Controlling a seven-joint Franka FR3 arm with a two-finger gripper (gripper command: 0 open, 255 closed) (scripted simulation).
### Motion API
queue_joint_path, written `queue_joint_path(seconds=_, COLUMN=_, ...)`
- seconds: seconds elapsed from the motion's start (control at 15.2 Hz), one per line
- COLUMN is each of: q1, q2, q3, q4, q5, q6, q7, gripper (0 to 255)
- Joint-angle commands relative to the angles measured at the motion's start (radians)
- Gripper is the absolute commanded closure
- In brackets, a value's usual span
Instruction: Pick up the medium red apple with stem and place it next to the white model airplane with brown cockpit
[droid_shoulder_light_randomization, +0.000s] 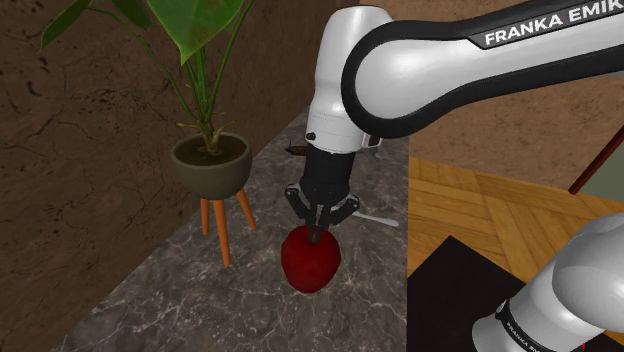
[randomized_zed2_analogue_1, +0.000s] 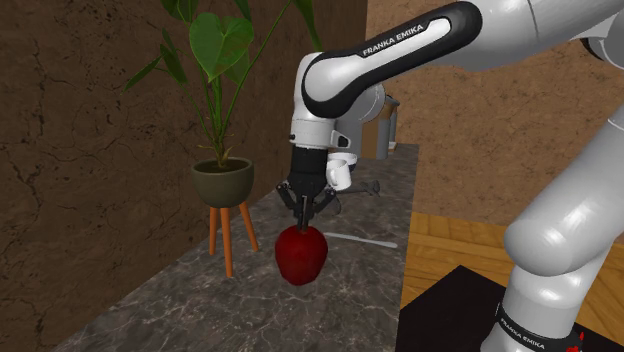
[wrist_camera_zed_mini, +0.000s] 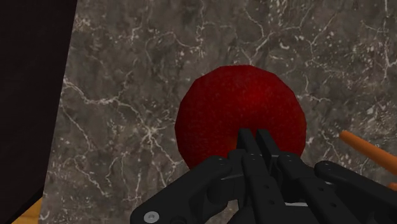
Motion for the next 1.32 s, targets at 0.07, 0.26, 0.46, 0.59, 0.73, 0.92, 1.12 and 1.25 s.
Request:
queue_joint_path(seconds=0.07, q1=0.0, q2=-0.014, q3=-0.009, q4=0.034, q5=-0.003, q6=-0.046, q7=0.01, gripper=255)
queue_joint_path(seconds=0.26, q1=-0.001, q2=-0.025, q3=-0.02, q4=0.065, q5=-0.007, q6=-0.087, q7=0.017, gripper=255)
queue_joint_path(seconds=0.46, q1=-0.002, q2=-0.034, q3=-0.03, q4=0.098, q5=-0.011, q6=-0.128, q7=0.024, gripper=255)
queue_joint_path(seconds=0.59, q1=-0.003, q2=-0.038, q3=-0.036, q4=0.12, q5=-0.015, q6=-0.154, q7=0.03, gripper=255)
queue_joint_path(seconds=0.73, q1=-0.004, q2=-0.042, q3=-0.042, q4=0.144, q5=-0.018, q6=-0.181, q7=0.035, gripper=255)
queue_joint_path(seconds=0.92, q1=-0.006, q2=-0.045, q3=-0.05, q4=0.181, q5=-0.023, q6=-0.22, q7=0.044, gripper=255)
queue_joint_path(seconds=1.12, q1=-0.009, q2=-0.045, q3=-0.057, q4=0.219, q5=-0.029, q6=-0.258, q7=0.053, gripper=255)
queue_joint_path(seconds=1.25, q1=-0.01, q2=-0.045, q3=-0.062, q4=0.246, q5=-0.032, q6=-0.284, q7=0.059, gripper=255)
